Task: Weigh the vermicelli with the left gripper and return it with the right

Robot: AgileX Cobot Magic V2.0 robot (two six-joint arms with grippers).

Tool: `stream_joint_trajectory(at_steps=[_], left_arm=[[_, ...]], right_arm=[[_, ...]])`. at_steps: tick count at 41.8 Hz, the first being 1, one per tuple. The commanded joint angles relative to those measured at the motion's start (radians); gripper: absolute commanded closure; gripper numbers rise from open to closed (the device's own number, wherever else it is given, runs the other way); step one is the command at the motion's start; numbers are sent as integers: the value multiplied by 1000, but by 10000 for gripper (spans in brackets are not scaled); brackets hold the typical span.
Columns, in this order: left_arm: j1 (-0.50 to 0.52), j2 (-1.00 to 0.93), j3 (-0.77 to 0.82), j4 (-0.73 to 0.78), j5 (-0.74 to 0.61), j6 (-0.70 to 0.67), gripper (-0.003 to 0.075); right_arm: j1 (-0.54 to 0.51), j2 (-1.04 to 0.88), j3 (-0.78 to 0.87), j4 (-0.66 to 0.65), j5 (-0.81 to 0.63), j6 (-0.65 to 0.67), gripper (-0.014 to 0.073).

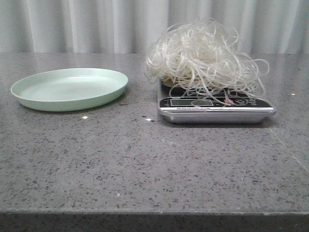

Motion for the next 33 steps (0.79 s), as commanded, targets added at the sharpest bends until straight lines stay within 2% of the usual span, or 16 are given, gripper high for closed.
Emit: stream_joint_trajectory(at_steps=[1, 7, 14, 25, 33], left_arm=[[43, -163, 142, -4, -160, -13, 111], [82, -352, 376, 4, -281, -13, 190], [86, -547, 606, 33, -382, -13, 328], [86, -784, 856, 49, -505, -13, 590], [86, -872, 948, 49, -618, -13, 584]], right_arm=[[-6, -17, -8, -6, -75, 0, 442], [-6, -17, -8, -6, -75, 0, 442], [-6, -17, -8, -6, -75, 0, 442], [-6, -17, -8, -12, -95, 0, 442], [-6, -17, -22, -12, -172, 0, 442]])
